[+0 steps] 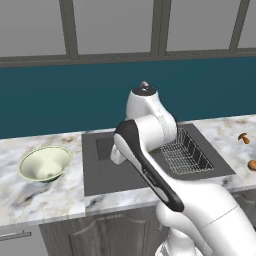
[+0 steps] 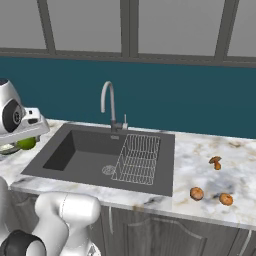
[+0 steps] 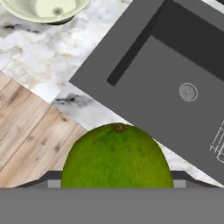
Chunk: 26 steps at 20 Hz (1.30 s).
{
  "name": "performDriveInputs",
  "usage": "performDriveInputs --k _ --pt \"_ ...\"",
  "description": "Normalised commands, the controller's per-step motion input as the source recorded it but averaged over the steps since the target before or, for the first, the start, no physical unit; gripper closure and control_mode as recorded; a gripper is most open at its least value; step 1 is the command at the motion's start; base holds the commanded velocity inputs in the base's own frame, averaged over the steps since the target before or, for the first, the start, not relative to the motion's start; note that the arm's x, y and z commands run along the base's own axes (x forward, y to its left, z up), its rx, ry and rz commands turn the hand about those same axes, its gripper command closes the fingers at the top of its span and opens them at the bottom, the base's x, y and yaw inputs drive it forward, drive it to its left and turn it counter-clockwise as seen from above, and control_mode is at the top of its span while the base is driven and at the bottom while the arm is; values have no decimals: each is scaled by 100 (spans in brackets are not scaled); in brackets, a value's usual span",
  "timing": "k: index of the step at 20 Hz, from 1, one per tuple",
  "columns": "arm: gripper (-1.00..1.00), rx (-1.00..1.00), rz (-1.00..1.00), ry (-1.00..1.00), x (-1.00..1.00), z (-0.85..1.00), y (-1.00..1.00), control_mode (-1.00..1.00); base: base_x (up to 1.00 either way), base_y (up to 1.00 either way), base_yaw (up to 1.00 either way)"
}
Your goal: There is a mixed pile of frozen fruits and vegetables on the counter. Locate all the frozen vegetables and place the items in a bowl on the counter. Take all the frozen fruits and defrost them in a running sink.
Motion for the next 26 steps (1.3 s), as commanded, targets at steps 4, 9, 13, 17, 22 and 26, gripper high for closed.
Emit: performDriveInputs --k 4,9,13,17,22,26 --pt "100 0 20 1 17 -1 67 -100 0 0 0" --pt "100 1 15 2 32 0 59 -100 0 0 0" --pt "100 1 14 4 35 0 49 -100 0 0 0" --pt "100 0 11 1 25 0 48 -100 0 0 0" --pt "100 0 3 0 20 -3 38 -100 0 0 0" --pt "100 0 0 0 24 -5 36 -100 0 0 0"
